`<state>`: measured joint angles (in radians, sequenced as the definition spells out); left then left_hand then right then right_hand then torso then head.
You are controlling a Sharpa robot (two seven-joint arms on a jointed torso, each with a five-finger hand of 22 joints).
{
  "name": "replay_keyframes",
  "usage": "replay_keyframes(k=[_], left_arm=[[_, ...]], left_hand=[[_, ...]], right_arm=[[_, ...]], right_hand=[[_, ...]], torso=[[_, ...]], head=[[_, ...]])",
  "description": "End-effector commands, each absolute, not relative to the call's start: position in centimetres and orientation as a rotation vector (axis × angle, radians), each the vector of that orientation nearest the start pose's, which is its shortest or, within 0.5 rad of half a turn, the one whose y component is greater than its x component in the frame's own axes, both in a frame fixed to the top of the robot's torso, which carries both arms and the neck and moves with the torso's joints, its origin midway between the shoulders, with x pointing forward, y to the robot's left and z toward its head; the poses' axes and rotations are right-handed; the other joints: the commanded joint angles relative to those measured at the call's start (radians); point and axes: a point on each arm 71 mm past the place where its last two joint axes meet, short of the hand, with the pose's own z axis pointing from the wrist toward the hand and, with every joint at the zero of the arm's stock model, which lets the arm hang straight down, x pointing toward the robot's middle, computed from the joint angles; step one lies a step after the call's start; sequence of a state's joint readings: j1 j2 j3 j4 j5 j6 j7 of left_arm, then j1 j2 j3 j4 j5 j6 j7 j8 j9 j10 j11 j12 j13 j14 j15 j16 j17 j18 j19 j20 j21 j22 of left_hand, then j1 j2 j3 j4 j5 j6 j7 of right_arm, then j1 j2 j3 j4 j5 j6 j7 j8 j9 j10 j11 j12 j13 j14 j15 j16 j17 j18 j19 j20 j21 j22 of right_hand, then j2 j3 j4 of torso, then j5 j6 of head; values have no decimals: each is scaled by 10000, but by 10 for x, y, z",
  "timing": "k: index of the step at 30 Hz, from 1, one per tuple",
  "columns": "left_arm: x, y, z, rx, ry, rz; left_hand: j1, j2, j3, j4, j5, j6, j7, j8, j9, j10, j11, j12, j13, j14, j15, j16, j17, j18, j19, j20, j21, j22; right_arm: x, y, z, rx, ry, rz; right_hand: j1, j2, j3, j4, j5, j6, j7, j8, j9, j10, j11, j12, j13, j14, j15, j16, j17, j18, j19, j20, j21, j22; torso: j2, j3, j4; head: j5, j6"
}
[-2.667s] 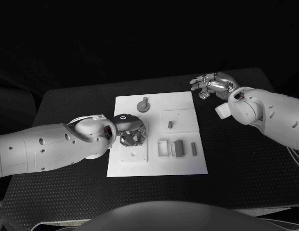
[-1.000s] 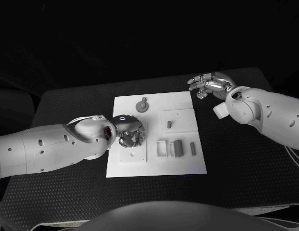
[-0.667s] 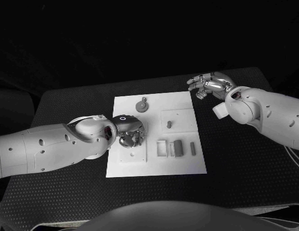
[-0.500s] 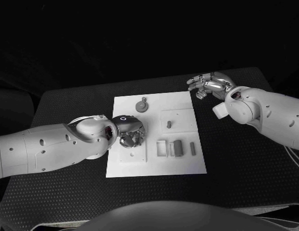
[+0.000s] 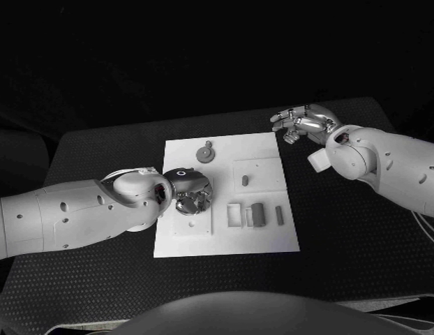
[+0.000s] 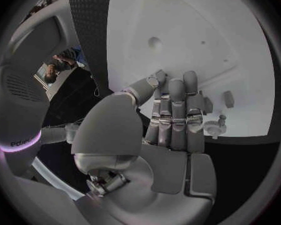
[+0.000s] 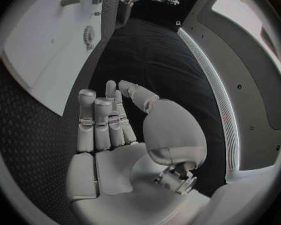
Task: Assemble the parts on the task board
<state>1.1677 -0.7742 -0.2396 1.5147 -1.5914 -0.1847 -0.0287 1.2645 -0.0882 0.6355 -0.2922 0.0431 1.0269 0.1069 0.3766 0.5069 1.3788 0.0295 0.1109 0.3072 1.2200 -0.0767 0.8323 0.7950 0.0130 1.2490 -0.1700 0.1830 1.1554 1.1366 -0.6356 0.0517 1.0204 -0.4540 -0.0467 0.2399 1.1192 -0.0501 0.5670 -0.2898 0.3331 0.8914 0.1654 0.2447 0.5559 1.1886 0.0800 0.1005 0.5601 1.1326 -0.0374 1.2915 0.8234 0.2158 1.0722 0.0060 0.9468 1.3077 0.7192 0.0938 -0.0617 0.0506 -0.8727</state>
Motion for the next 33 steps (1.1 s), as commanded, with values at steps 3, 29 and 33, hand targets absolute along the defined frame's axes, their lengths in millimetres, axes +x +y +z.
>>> replay_keyframes(k=[3, 29, 33], left_arm=[[436, 164, -275, 5065, 19029, -6948], [438, 170, -275, 4772, 19077, -6796], [438, 172, -275, 4654, 19122, -6878]], left_hand=[[-161, -105, 13, -7, 57, -213, 85, -141, -45, 38, -7, -24, 52, 77, -5, -34, 41, 12, 26, -23, 67, 15], [-79, -460, 24, -10, 60, -817, 247, -487, -110, 117, -28, 2, 324, 157, -32, -27, 216, 9, 115, -57, 107, 49], [-307, -602, -168, 2, 60, -1070, 261, -612, -155, 181, -37, 43, 410, 201, -42, -8, 268, 6, 164, -65, 142, 76]], right_arm=[[559, -239, -221, 7770, 16883, 12859], [559, -240, -221, 7775, 16912, 12860], [559, -240, -221, 7778, 16913, 12856]], right_hand=[[29, 12, -59, 2, 20, -17, 66, 55, -16, -29, -8, -35, -11, 11, 58, 64, -17, 460, -21, -70, 30, 177], [15, 3, -62, 5, 21, -26, 76, 53, -26, -28, -5, -35, -19, -16, 61, 49, -28, 460, -46, -60, 16, 173], [16, 5, -61, 5, 22, -26, 76, 53, -27, -28, -5, -35, -19, -18, 61, 48, -29, 460, -48, -59, 15, 173]], torso=[[-2, -1, -7], [0, -12, 3], [2, -8, 4]], head=[[0, 1], [-16, 1], [-20, 1]])
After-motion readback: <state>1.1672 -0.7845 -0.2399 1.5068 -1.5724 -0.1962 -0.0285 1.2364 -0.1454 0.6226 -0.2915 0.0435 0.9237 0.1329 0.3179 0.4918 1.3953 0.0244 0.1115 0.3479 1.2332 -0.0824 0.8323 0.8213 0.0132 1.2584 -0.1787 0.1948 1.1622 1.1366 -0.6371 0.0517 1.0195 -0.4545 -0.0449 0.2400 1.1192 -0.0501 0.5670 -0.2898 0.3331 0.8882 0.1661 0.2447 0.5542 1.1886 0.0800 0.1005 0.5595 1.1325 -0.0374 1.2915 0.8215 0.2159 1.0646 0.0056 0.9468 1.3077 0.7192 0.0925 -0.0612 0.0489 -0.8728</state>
